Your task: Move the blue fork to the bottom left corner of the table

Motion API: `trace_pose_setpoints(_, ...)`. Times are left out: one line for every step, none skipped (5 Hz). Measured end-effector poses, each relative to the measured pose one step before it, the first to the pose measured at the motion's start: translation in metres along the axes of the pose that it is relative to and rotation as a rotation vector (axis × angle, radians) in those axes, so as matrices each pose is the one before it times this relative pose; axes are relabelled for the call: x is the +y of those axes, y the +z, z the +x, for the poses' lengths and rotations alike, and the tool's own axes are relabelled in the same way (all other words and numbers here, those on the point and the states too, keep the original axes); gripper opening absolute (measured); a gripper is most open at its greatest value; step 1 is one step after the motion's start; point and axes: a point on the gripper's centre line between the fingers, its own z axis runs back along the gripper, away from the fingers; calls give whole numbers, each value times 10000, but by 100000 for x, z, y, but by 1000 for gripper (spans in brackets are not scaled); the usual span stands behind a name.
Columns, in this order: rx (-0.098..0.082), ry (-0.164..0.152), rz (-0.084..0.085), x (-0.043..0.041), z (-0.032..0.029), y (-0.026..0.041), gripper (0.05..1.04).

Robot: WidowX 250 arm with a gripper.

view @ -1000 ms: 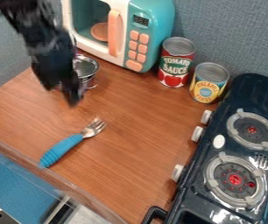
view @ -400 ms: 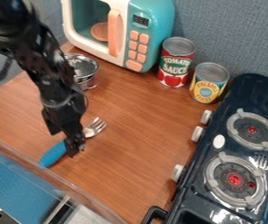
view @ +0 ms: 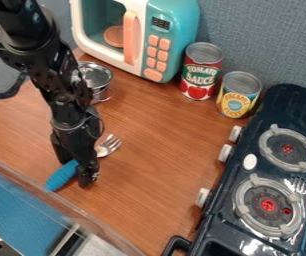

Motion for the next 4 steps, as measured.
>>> trace_pose_setpoints(-51, 102, -56, 302, -199, 7, 662)
trace_pose_setpoints(-24, 54, -254, 470, -112, 243, 406)
trace_pose_setpoints(-215, 56, -55, 1271, 321, 1239, 387)
trace_pose_setpoints(-291, -212, -58, 2114, 265, 2294, 387)
